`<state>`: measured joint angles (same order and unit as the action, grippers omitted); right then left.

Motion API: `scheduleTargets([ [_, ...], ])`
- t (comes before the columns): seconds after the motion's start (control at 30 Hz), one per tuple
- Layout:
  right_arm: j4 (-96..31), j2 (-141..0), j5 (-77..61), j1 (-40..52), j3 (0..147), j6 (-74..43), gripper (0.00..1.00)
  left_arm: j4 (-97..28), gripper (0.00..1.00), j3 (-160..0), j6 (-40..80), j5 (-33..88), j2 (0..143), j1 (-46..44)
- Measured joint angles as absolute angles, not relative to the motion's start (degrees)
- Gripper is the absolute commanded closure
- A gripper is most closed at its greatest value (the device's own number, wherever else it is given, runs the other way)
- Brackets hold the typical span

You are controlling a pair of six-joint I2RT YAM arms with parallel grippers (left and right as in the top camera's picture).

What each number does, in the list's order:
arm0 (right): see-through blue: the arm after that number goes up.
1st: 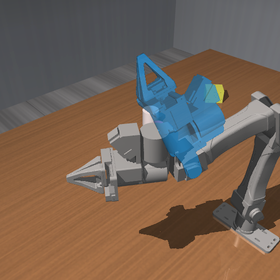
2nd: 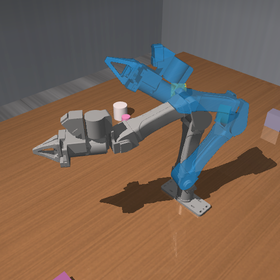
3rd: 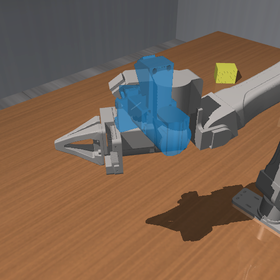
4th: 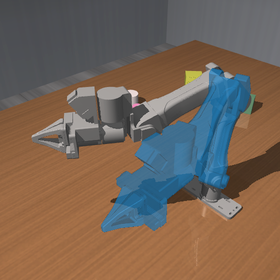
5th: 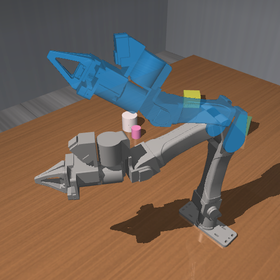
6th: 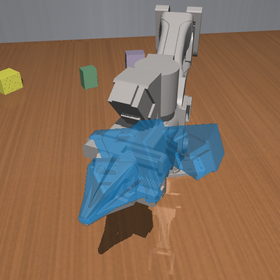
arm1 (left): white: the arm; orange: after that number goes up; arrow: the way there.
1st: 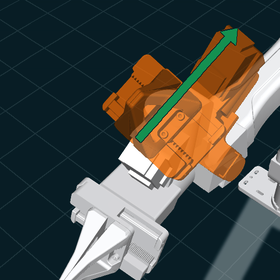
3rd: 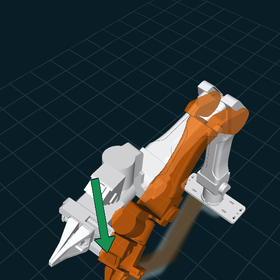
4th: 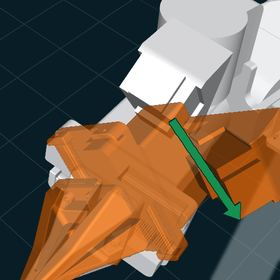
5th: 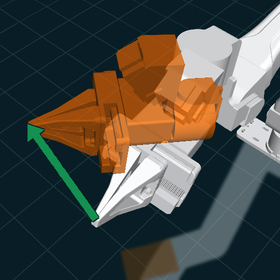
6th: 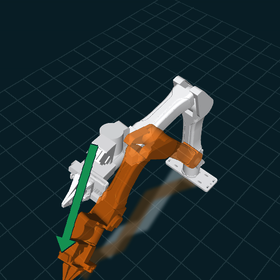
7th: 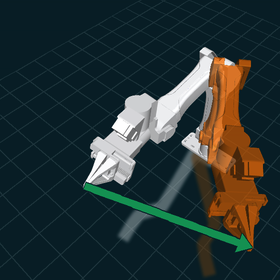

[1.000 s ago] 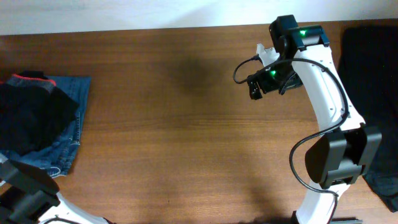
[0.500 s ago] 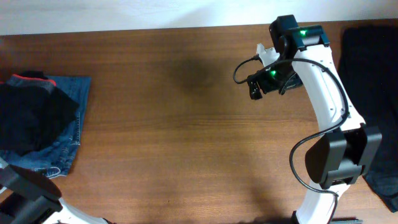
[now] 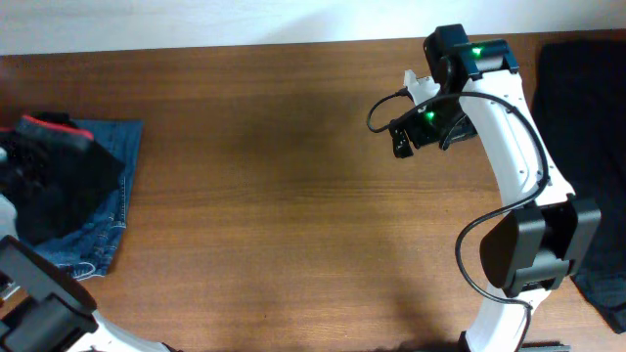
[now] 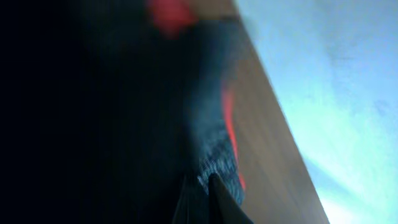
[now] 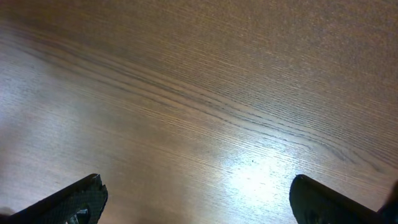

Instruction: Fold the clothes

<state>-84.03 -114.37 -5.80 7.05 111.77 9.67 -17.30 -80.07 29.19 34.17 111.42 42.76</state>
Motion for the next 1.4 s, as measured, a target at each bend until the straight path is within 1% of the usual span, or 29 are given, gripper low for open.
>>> scheduleTargets([
  [0.07, -84.03, -114.37, -5.80, 7.05, 111.77, 9.69, 0.01, -13.91, 0.81, -75.77, 30.39, 34.35, 111.39, 43.24],
  [0.13, -84.05, -114.37, -5.80, 7.05, 111.77, 9.65, 0.01, -10.50, 0.70, -71.96, 31.33, 34.59, 111.07, 43.88],
  [0.33, -84.29, -114.37, -5.80, 7.05, 111.77, 9.67, 0.01, -7.16, 0.67, -68.16, 33.36, 36.84, 109.23, 45.60],
  [0.4, -84.31, -114.37, -5.80, 7.05, 111.77, 9.67, 0.01, -6.17, 0.62, -67.79, 33.67, 38.22, 109.23, 46.35],
  [0.47, -84.49, -114.37, -5.80, 7.05, 111.77, 9.65, 0.01, -4.12, 0.53, -67.31, 34.17, 40.42, 109.23, 47.16],
  [0.5, -84.49, -114.37, -5.78, 7.05, 111.77, 9.67, 0.01, -3.77, 0.52, -67.26, 34.17, 40.80, 109.23, 47.31],
  [0.53, -84.49, -114.37, -5.80, 7.05, 111.77, 9.69, 0.01, -2.87, 0.49, -67.20, 34.44, 41.76, 109.23, 47.55],
  [0.7, -84.44, -114.37, -5.76, 7.05, 111.77, 9.69, 0.01, 0.38, 0.16, -67.24, 34.83, 45.71, 109.23, 48.14],
  [0.73, -84.42, -114.37, -5.58, 7.05, 111.77, 9.67, 0.01, 0.56, 0.03, -67.42, 34.35, 46.28, 109.06, 48.12],
  [0.77, -84.42, -114.37, -5.34, 7.05, 111.77, 9.67, 0.01, 0.54, 0.01, -67.46, 34.06, 46.70, 108.77, 48.07],
  [1.03, -84.23, -114.37, -3.86, 6.79, 113.91, 9.43, 0.01, -0.69, 0.01, -70.57, 27.94, 45.84, 97.54, 45.50],
  [1.13, -83.81, -114.34, -3.86, 6.04, 117.49, 8.91, 0.01, -6.28, 0.01, -73.45, 24.84, 43.40, 90.78, 42.00],
  [1.27, -83.61, -113.80, -3.88, 3.92, 121.97, 8.34, 0.01, -17.04, 0.01, -77.19, 18.50, 37.15, 82.98, 33.87],
  [1.4, -83.57, -113.01, -3.86, 1.98, 123.98, 7.90, 0.01, -25.21, 0.01, -79.42, 12.69, 28.93, 79.81, 23.94],
])
